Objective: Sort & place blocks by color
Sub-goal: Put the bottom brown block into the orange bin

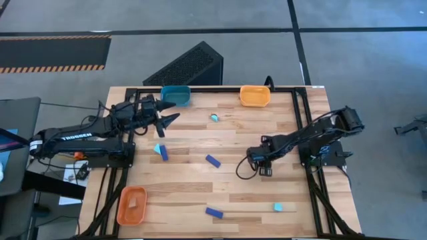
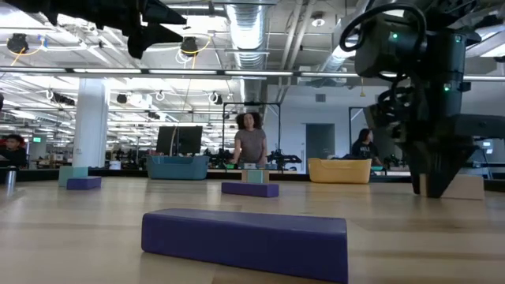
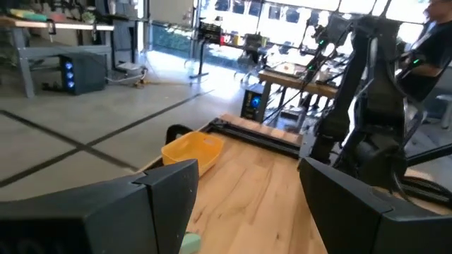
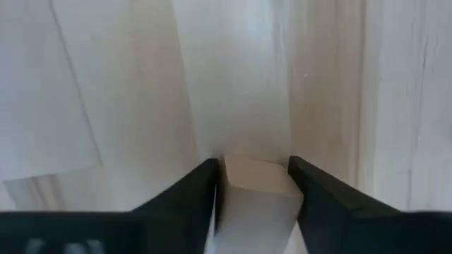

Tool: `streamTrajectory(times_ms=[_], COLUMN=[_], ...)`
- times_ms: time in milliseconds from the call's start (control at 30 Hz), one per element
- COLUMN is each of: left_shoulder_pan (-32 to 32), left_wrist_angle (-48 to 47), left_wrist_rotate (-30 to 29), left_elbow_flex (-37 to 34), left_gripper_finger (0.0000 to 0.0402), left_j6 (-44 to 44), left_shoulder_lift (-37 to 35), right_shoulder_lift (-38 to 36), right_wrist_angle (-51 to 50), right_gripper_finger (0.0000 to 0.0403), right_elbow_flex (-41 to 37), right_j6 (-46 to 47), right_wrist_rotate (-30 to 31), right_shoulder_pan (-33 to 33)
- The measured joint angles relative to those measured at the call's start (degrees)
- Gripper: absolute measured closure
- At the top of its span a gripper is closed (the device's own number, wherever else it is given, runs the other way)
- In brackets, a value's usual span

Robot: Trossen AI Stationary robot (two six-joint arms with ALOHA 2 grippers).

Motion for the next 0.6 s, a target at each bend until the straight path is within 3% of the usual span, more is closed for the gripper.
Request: streamTrajectory(times_ms=[100,333,600], left_shoulder_pan=[0.0,0.0,0.0], left_wrist_angle=[-5.3,-16.1,-16.2], left_wrist_rotate=[-1.6,-4.8,-4.1], left_elbow_flex=[2.3,6.5,6.9], left_gripper_finger=[0.0164,0.0164,0.0164], left_j6=[1.3,1.8,-8.7], left_shoulder_lift=[0.0,0.0,1.8], right_shoulder_lift=[-1.9,-8.0,-16.7], right_wrist_angle=[1.0,3.2,11.7], right_gripper_finger=[0.0275,0.0275,0.0275], right_elbow_flex=[-0.3,-0.4,-0.3], right_j6=[0.9,6.3,11.1], right_wrist_rotate=[-0.4,1.8,4.7], right_shoulder_pan=[-0.7,-3.8,-6.1])
